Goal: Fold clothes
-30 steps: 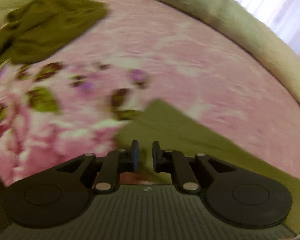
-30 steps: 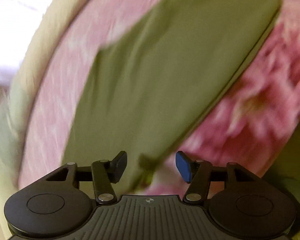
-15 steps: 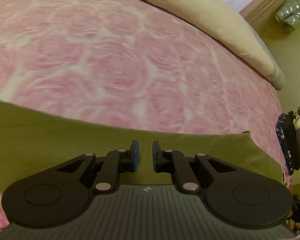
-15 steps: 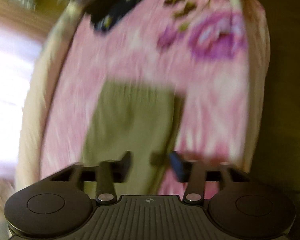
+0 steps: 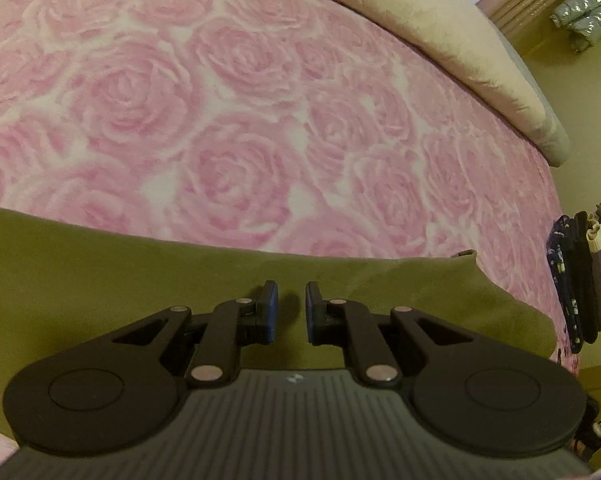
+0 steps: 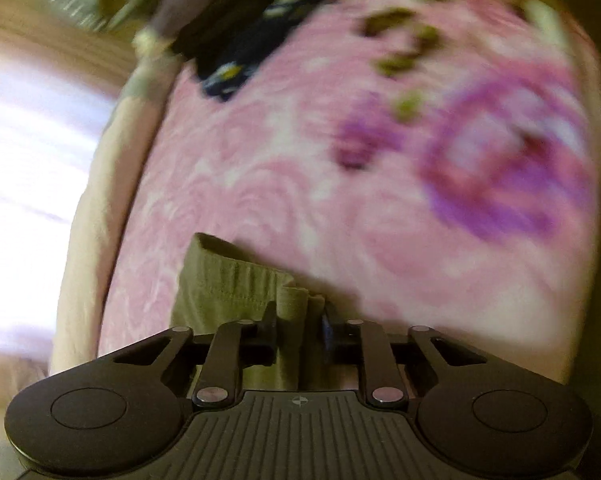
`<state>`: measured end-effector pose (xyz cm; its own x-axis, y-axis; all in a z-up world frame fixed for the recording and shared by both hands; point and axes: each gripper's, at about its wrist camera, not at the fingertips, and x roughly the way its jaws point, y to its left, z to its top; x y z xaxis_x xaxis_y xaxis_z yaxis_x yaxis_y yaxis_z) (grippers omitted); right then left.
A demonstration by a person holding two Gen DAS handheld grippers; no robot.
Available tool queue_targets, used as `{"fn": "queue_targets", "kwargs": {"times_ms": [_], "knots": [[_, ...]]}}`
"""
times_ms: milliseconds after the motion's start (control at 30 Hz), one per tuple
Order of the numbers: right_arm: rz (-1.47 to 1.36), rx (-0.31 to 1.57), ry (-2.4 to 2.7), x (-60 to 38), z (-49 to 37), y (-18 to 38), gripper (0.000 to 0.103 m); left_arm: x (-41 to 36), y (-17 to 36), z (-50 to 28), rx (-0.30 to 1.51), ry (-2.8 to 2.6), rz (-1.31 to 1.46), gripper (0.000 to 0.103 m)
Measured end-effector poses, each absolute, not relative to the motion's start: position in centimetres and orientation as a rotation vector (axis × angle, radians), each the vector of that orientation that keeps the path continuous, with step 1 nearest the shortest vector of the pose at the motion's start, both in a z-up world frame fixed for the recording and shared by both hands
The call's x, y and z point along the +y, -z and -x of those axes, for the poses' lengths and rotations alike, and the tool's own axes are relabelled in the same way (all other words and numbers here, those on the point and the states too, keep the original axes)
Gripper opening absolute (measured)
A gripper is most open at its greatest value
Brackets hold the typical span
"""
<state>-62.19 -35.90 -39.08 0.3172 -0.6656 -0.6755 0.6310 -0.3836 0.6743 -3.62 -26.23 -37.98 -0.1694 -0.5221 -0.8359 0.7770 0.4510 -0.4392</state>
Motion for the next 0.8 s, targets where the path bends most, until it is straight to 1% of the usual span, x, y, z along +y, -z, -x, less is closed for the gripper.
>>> {"fn": "queue_targets", "kwargs": {"times_ms": [67,133,267,367,433,467,500,533,567,600,700,767,800], "knots": [[-1.264,0.001,1.312,-37.4,61.6,37.3,0.012,-26.4,37.9,4.1,1.298,1.169,-0.249,0.009],[-1.157,-0.005,1.250,-38.3,61.2,35.1,0.012,-26.6,37.8,4.6,1.292,1.169,-0.240,0.009],[-1.011,-0.012,1.208,-39.3,61.4,32.6,0.012,-27.1,38.2,5.8,1.298,1.175,-0.233,0.009],[-1.032,-0.014,1.293,-39.5,63.0,33.8,0.012,-27.3,39.2,7.3,1.316,1.188,-0.274,0.009],[-1.149,0.041,1.394,-39.6,64.4,36.3,0.012,-27.2,39.7,8.2,1.318,1.188,-0.300,0.009],[-1.221,0.073,1.416,-39.7,65.0,37.4,0.020,-27.1,39.7,8.5,1.316,1.185,-0.306,0.009],[-1.293,0.107,1.434,-39.8,65.6,38.5,0.026,-26.9,39.7,8.5,1.314,1.180,-0.304,0.009],[-1.269,0.117,1.482,-39.8,65.6,37.9,0.036,-26.8,39.6,8.6,1.311,1.176,-0.302,0.009],[-1.235,0.125,1.532,-39.8,65.6,37.2,0.059,-26.7,39.6,8.6,1.307,1.169,-0.302,0.009],[-1.201,0.133,1.582,-39.7,65.6,36.5,0.064,-26.6,39.4,8.5,1.294,1.159,-0.307,0.009],[-1.009,0.195,1.650,-40.3,64.2,32.8,0.064,-26.8,38.4,9.0,1.219,1.177,-0.345,0.009],[-0.888,0.296,1.498,-40.6,61.3,31.2,0.063,-27.3,37.8,10.0,1.175,1.239,-0.389,0.009],[-0.858,0.372,1.404,-40.7,59.3,31.2,0.061,-27.6,37.7,10.9,1.155,1.287,-0.422,0.009]]}}
